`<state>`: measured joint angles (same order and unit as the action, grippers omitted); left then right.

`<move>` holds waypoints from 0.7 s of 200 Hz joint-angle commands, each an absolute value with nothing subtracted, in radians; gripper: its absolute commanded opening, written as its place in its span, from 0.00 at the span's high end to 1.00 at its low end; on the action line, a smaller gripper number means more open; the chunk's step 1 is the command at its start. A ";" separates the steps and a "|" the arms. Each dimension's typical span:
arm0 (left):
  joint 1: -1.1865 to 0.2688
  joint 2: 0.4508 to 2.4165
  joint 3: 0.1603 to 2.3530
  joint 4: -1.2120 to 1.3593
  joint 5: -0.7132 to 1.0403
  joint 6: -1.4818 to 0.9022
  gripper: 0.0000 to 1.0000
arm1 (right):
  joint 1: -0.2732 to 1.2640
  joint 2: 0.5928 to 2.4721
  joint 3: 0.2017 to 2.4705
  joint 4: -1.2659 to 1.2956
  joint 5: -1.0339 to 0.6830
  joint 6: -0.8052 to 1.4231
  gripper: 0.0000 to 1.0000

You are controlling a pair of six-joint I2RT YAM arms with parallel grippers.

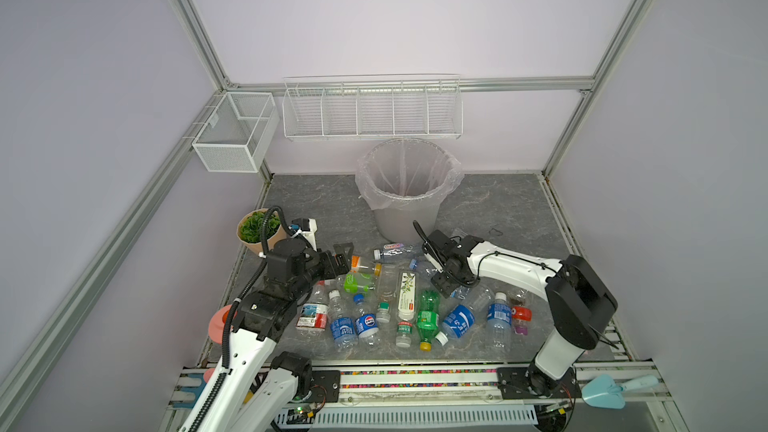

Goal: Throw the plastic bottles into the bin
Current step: 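Lower the right gripper onto the clear Ganten bottle and close on it, then lift the Ganten bottle with the right gripper and carry it over the bin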

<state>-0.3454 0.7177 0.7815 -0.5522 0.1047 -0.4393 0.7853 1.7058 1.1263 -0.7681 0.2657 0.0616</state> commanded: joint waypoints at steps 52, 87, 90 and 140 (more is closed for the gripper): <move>-0.347 0.701 0.804 -0.571 0.096 -0.437 0.01 | 0.808 1.575 1.151 -0.860 0.355 0.081 0.74; -0.347 0.701 0.814 -0.575 0.097 -0.435 0.01 | 0.826 1.510 1.188 -0.902 0.403 0.086 0.74; -0.348 0.701 0.815 -0.576 0.097 -0.434 0.01 | 0.829 1.500 1.191 -0.907 0.408 0.088 0.74; -0.348 0.715 0.828 -0.567 0.104 -0.436 0.01 | 0.853 1.290 1.275 -0.976 0.451 0.087 0.73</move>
<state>-0.3454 0.7132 0.7898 -0.5587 0.1047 -0.4393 0.8459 1.4006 1.2160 -0.9134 0.4068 0.0780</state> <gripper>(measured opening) 0.986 0.682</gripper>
